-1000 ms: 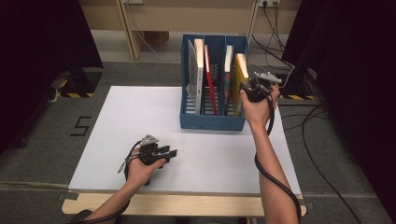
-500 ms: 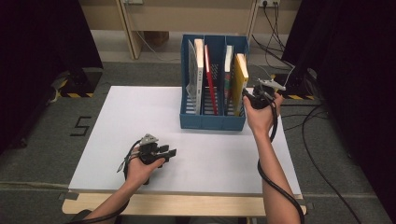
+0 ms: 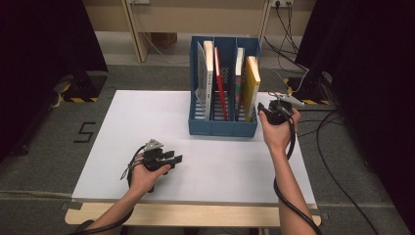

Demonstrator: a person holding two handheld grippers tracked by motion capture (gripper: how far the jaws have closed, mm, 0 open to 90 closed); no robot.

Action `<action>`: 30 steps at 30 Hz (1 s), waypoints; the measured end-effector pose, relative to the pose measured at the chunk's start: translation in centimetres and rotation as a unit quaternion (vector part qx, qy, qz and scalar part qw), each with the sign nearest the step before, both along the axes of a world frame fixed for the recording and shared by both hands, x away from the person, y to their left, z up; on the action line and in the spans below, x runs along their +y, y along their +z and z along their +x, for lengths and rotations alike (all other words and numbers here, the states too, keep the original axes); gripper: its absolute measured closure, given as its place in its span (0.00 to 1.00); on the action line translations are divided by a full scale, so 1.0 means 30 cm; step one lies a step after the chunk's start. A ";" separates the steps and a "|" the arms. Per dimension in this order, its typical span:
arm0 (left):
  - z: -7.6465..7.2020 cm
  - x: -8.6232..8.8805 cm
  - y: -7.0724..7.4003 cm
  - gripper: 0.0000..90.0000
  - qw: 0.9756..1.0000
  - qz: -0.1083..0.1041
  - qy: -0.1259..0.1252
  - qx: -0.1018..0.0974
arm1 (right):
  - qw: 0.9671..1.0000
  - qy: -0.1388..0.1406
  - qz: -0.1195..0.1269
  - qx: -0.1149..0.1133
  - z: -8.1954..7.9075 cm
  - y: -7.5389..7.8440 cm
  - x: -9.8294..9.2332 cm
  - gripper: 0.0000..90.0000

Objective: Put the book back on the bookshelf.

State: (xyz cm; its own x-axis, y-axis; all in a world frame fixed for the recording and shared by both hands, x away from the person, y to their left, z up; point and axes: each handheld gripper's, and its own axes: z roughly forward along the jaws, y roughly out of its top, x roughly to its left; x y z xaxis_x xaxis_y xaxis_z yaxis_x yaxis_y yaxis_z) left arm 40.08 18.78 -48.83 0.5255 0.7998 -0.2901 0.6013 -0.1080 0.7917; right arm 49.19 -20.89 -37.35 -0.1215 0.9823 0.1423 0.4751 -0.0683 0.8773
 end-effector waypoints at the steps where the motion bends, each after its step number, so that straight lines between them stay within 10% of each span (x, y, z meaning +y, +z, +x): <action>1: 0.000 0.001 0.000 0.59 1.000 0.001 0.000 0.000 | 1.000 -0.001 0.001 0.001 -0.006 -0.007 -0.002 0.62; 30: -0.009 0.099 -0.023 0.57 0.999 0.007 0.029 -0.018 | 1.000 0.006 -0.004 0.028 -0.231 -0.203 -0.066 0.61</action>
